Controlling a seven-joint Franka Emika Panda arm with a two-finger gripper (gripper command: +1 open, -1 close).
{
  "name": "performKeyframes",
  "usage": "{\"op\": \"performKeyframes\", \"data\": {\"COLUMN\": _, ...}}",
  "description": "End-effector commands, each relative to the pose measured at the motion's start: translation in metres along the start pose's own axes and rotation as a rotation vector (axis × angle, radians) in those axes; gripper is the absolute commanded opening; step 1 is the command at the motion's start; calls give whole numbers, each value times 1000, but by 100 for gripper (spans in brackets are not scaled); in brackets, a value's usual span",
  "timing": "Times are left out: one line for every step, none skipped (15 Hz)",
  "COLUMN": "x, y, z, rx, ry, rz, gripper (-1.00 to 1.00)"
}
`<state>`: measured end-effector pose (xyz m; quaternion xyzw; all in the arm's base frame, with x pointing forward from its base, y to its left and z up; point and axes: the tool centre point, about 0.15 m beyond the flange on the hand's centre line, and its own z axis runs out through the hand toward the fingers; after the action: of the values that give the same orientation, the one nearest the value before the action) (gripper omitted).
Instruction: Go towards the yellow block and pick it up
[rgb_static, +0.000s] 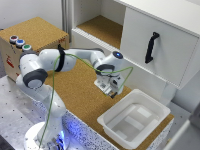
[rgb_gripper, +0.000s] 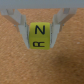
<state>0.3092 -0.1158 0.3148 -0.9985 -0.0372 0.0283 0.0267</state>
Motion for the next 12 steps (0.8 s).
{"op": "performKeyframes", "data": {"x": 3, "y": -72, "z": 14, "rx": -169, "ry": -17, "rz": -76, "gripper": -100}}
{"op": "performKeyframes", "data": {"x": 9, "y": -83, "z": 16, "rx": -175, "ry": -27, "rz": -93, "gripper": -100}}
{"op": "performKeyframes", "data": {"x": 14, "y": -94, "z": 16, "rx": -171, "ry": -40, "rz": -110, "gripper": -100}}
{"op": "performKeyframes", "data": {"x": 19, "y": -104, "z": 15, "rx": -174, "ry": -47, "rz": -125, "gripper": -100}}
{"op": "performKeyframes", "data": {"x": 25, "y": -116, "z": 11, "rx": -176, "ry": -51, "rz": -142, "gripper": -100}}
{"op": "performKeyframes", "data": {"x": 30, "y": -130, "z": 7, "rx": -175, "ry": -53, "rz": -159, "gripper": -100}}
{"op": "performKeyframes", "data": {"x": 35, "y": -144, "z": 0, "rx": -178, "ry": -47, "rz": -173, "gripper": -100}}
{"op": "performKeyframes", "data": {"x": 41, "y": -161, "z": -8, "rx": -188, "ry": -34, "rz": -190, "gripper": -100}}
{"op": "performKeyframes", "data": {"x": 46, "y": -176, "z": -16, "rx": -186, "ry": -26, "rz": -203, "gripper": -100}}
{"op": "performKeyframes", "data": {"x": 53, "y": -190, "z": -22, "rx": -181, "ry": -24, "rz": -213, "gripper": -100}}
{"op": "performKeyframes", "data": {"x": 59, "y": -198, "z": -29, "rx": -173, "ry": -29, "rz": -225, "gripper": -100}}
{"op": "performKeyframes", "data": {"x": 68, "y": -214, "z": -38, "rx": -185, "ry": -19, "rz": -242, "gripper": -100}}
